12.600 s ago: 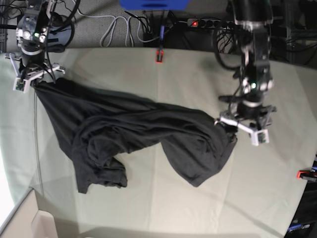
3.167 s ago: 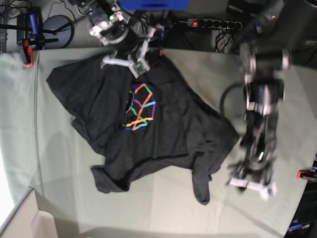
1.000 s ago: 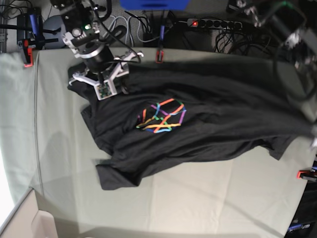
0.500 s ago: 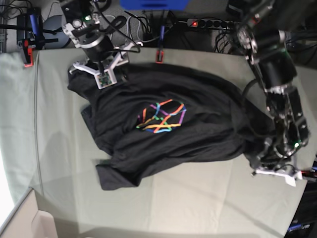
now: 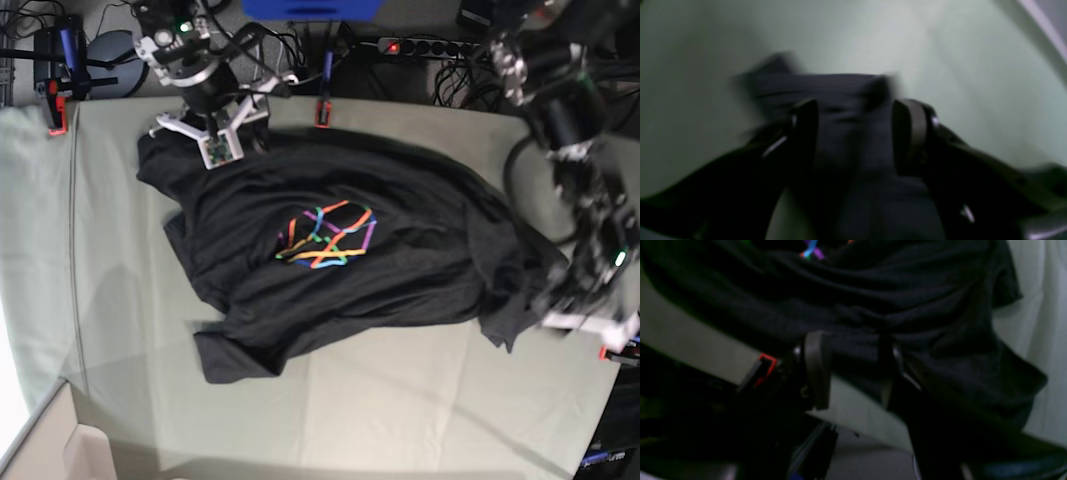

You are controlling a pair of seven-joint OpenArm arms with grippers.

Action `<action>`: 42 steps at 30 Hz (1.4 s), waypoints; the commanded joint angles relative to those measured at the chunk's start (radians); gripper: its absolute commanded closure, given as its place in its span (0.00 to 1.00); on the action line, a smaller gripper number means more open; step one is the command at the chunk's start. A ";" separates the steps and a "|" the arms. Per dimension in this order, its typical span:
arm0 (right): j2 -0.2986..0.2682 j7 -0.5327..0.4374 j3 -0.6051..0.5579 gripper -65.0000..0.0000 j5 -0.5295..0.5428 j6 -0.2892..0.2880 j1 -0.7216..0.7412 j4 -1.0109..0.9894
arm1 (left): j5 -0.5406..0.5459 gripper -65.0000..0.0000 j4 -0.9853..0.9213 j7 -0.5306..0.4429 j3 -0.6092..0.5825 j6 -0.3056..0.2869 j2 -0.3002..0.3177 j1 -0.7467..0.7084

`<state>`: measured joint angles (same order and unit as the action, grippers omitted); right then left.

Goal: Layout the t-shirt on the table in an organized manner, then fold the t-shirt properly
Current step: 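Drag the hem outward with the left gripper to spread the shirt, then lift the shirt high with both grippers and swing it toward the robot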

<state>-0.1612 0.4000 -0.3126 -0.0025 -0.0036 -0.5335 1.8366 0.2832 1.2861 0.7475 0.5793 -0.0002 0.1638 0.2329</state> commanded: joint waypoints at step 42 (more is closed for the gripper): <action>-0.007 -0.023 0.010 0.63 0.000 0.001 0.003 0.015 | 0.011 0.99 0.323 0.073 0.327 -0.005 -0.002 -0.260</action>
<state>-0.1654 0.3962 -0.3038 -0.0029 -0.0036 -0.5255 1.8343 0.2958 1.5959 0.8310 0.9077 -0.0128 0.1486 -0.0353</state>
